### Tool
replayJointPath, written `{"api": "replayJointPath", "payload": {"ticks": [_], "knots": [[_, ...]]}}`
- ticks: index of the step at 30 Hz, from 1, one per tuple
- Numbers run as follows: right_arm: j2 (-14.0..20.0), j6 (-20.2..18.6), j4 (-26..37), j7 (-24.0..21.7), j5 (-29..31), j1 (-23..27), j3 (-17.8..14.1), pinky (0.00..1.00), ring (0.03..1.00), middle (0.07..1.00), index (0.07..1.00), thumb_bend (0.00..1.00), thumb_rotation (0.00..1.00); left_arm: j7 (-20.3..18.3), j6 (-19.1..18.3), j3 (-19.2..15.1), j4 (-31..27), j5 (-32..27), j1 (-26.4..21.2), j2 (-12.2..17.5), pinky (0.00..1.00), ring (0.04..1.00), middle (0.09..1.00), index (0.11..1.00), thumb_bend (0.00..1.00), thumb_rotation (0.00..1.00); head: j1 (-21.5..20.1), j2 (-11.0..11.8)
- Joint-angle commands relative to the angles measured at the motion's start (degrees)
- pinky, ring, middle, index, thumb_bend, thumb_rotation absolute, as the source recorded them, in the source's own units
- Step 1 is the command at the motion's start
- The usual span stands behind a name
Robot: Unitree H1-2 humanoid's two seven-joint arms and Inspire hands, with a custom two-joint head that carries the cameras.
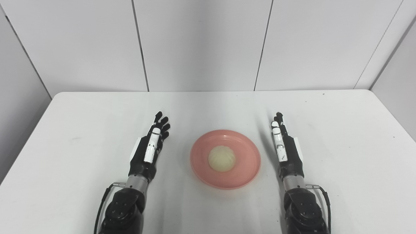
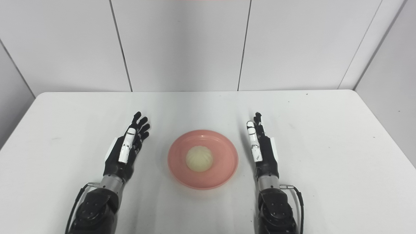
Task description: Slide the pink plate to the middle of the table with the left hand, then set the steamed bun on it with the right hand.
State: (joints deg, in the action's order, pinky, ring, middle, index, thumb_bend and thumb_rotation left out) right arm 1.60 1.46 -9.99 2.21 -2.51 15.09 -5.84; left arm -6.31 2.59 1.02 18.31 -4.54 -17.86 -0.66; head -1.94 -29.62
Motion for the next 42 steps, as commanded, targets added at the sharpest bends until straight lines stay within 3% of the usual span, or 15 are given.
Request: {"api": "replayJointPath", "payload": {"ticks": [1, 6, 14, 42], "knots": [[0.6, 2.8, -2.8, -0.4, 0.7, 0.8, 0.3, 0.96, 0.954, 0.971, 0.988, 0.21, 1.00, -0.1, -2.0, -0.7, 4.5, -0.3, 1.9, 0.9, 0.98, 0.969, 0.975, 0.984, 0.37, 1.00, 0.1, -0.1], [1.4, 5.2, -7.1, -0.9, 2.0, 1.5, 0.6, 0.97, 0.962, 0.973, 0.987, 0.22, 1.00, -0.3, -2.4, -0.4, 5.1, 0.1, 1.1, 1.2, 0.98, 0.970, 0.977, 0.987, 0.37, 1.00, 0.2, -0.1], [2.3, 5.7, -9.6, -1.4, 3.8, 2.5, 0.6, 0.99, 0.980, 0.985, 0.999, 0.23, 1.00, -0.3, -2.5, 0.6, 5.7, 0.9, 0.5, 1.6, 0.98, 0.970, 0.978, 0.987, 0.38, 1.00, 0.3, -0.1], [2.3, 5.0, -9.8, -0.8, 4.6, 2.4, 0.9, 0.99, 0.970, 0.977, 0.991, 0.22, 1.00, 0.0, -2.0, 1.2, 5.6, 1.4, 0.8, 1.4, 0.96, 0.958, 0.969, 0.976, 0.37, 1.00, 1.6, -0.5]]}}
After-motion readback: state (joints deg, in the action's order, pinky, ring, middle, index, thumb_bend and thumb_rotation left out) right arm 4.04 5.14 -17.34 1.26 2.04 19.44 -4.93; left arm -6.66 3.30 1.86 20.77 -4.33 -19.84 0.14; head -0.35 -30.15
